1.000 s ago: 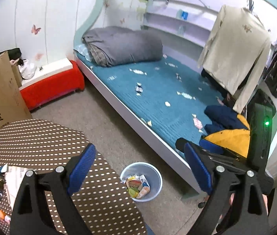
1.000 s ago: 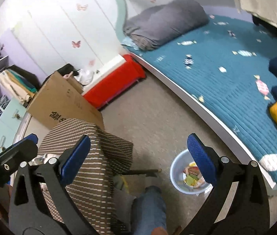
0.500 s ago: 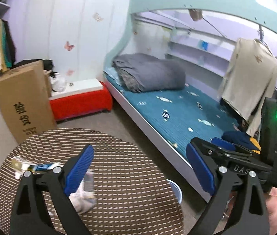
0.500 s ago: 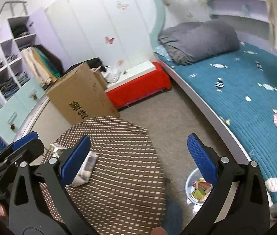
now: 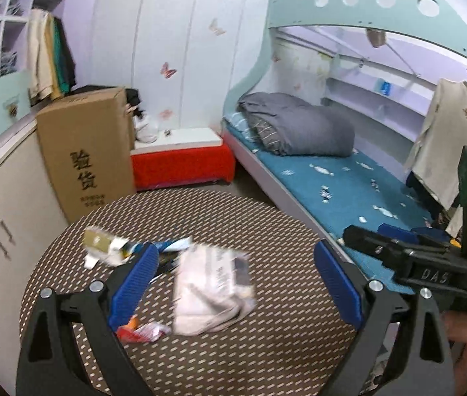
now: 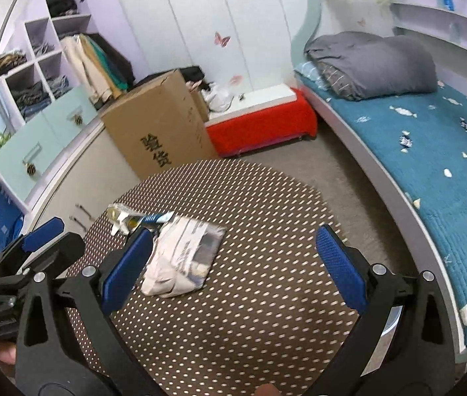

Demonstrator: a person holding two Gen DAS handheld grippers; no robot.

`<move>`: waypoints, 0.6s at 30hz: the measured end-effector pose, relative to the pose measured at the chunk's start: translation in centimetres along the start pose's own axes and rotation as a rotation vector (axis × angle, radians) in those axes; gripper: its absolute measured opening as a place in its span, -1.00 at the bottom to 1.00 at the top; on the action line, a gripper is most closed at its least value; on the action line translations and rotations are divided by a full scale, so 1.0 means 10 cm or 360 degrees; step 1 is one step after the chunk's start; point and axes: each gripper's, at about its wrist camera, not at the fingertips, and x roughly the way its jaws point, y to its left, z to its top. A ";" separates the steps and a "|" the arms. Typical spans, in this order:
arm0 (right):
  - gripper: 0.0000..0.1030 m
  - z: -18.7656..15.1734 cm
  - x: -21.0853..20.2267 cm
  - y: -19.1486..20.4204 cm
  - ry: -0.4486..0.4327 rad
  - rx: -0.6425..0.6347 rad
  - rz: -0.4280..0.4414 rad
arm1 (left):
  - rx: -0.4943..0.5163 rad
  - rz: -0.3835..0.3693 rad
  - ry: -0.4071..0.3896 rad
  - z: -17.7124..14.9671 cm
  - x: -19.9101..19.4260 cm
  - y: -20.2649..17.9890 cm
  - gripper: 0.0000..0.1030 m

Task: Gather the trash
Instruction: 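Grasp the red-white snack wrapper with the left tool while the right tool grasps the white printed paper bag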

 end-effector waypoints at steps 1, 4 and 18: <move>0.88 -0.04 0.06 0.05 0.0021 -0.0010 -0.0003 | -0.0010 0.0017 0.0009 -0.05 0.00 0.07 0.81; 0.88 -0.16 0.20 0.15 0.0081 -0.0027 -0.0009 | -0.0037 0.0053 0.0037 -0.20 -0.01 0.31 0.81; 0.88 -0.68 1.15 0.70 0.0389 -0.0141 0.0055 | -0.0019 0.0217 0.0239 -0.80 0.16 0.93 0.81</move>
